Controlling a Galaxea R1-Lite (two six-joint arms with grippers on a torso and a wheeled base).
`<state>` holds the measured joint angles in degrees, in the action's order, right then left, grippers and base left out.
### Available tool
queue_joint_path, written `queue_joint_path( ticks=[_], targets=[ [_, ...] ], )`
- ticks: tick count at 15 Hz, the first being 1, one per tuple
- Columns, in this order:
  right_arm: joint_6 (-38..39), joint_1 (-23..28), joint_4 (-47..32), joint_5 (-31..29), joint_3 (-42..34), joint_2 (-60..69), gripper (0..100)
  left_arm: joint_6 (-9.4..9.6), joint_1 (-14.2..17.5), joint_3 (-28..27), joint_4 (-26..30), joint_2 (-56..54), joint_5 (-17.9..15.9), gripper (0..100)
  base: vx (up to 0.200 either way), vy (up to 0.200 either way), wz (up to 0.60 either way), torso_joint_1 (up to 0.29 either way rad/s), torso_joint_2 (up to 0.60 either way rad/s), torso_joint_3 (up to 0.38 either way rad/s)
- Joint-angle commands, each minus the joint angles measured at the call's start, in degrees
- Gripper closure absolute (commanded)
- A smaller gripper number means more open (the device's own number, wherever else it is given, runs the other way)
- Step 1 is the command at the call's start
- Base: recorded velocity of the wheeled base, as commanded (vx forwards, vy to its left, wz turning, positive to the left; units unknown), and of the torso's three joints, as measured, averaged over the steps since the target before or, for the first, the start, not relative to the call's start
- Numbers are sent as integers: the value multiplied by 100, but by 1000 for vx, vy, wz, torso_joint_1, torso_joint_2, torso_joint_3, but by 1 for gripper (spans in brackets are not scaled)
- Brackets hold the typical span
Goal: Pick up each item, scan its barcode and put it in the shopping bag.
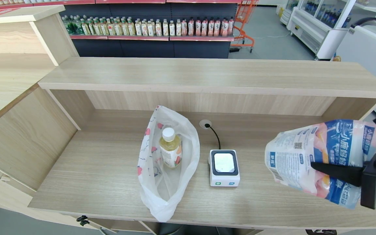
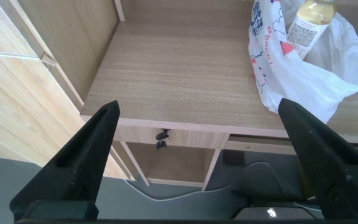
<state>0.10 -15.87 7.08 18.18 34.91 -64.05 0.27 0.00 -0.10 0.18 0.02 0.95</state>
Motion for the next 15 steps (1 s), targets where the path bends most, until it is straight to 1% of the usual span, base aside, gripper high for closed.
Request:
queue_joint_path(
  ticks=[1,6,7,9,11,12,13,15],
  targets=[
    [201,-232,-40,2,253,-301,100,0,0,1,-1,-2,2,0,0,0,0,0,0,0],
    [649,-698,-23,2,341,-661,100,26,0,1,-1,-2,2,0,0,0,0,0,0,0],
    [896,-900,56,2,385,-670,100,17,0,10,-1,-2,2,0,0,0,0,0,0,0],
    [1124,-944,65,28,464,-697,100,0,0,1,-1,-2,2,0,0,0,0,0,0,0],
    [1159,-935,83,195,508,-749,100,8,0,1,-1,-2,2,0,0,0,0,0,0,0],
    [1230,-944,83,195,534,-767,100,0,0,1,-1,-2,2,0,0,200,0,7,7,7],
    [1476,-953,83,292,692,-837,100,0,0,1,-1,-2,2,0,0,200,0,2,-2,-2],
    [1643,-1085,83,353,842,-1004,100,26,0,1,-1,-2,2,0,0,200,0,0,3,5]
  ],
)
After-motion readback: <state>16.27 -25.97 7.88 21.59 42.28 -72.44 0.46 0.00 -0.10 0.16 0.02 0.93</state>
